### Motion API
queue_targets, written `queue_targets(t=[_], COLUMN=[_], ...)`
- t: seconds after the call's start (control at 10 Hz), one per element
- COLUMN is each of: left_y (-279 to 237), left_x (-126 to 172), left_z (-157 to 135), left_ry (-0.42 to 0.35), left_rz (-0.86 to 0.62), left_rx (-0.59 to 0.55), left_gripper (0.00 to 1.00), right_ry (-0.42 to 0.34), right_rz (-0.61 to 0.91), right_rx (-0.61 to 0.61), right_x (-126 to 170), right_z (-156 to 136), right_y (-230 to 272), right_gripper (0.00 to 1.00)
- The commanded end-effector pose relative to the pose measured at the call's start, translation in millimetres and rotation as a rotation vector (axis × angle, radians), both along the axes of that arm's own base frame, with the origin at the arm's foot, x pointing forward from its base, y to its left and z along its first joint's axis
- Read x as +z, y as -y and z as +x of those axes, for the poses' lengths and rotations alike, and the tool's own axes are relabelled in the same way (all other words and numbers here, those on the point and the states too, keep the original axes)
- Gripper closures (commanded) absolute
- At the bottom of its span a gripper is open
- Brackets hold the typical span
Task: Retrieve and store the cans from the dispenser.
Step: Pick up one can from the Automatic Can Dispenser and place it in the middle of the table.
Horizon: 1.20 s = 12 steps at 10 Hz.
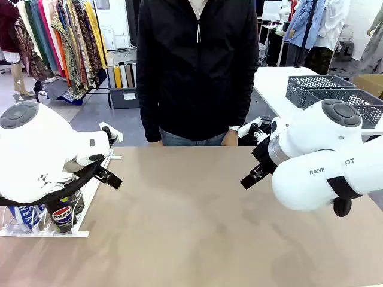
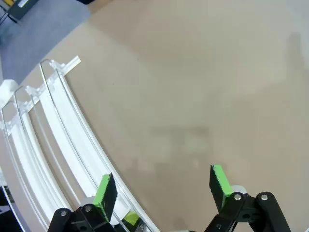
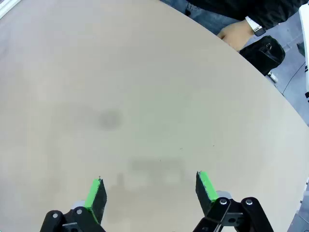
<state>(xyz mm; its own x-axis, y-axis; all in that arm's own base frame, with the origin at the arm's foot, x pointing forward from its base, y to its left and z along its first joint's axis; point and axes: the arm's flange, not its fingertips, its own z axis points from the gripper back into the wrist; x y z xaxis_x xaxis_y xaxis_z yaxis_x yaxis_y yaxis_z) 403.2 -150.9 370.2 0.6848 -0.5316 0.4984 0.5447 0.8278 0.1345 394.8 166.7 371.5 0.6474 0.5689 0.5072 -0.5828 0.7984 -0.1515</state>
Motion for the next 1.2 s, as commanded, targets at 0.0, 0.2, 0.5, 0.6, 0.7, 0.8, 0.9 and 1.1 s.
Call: queue_targets(t=[0.0,0.2,0.5,0.6,0.7,0.8,0.9,1.1], left_y=[0.0,0.0,0.0,0.0,0.0,0.0,0.0,0.0], left_x=[0.3,0.3,0.3,0.3,0.3,0.3,0.3,0.3], left_z=[-0.1,-0.1,-0.1,-0.1,-0.1,-0.1,-0.1,-0.1], left_ry=[0.001,0.001,0.001,0.001,0.001,0.001,0.001,0.001], left_rz=[0.000,0.000,0.000,0.000,0.000,0.000,0.000,0.000], left_rx=[0.000,0.000,0.000,0.000,0.000,0.000,0.000,0.000], left_gripper=[0.00,0.00,0.00,0.00,0.00,0.00,0.00,0.00], right_ry=[0.000,0.000,0.000,0.000,0.000,0.000,0.000,0.000], right_rz=[0.000,0.000,0.000,0.000,0.000,0.000,0.000,0.000], right_rx=[0.000,0.000,0.000,0.000,0.000,0.000,0.000,0.000], right_x=[0.0,0.0,0.0,0.0,0.0,0.0,0.0,0.0], right_z=[0.0,0.0,0.0,0.0,0.0,0.0,0.0,0.0], right_y=[0.0,0.0,0.0,0.0,0.0,0.0,0.0,0.0], right_gripper=[0.00,0.00,0.00,0.00,0.00,0.00,0.00,0.00])
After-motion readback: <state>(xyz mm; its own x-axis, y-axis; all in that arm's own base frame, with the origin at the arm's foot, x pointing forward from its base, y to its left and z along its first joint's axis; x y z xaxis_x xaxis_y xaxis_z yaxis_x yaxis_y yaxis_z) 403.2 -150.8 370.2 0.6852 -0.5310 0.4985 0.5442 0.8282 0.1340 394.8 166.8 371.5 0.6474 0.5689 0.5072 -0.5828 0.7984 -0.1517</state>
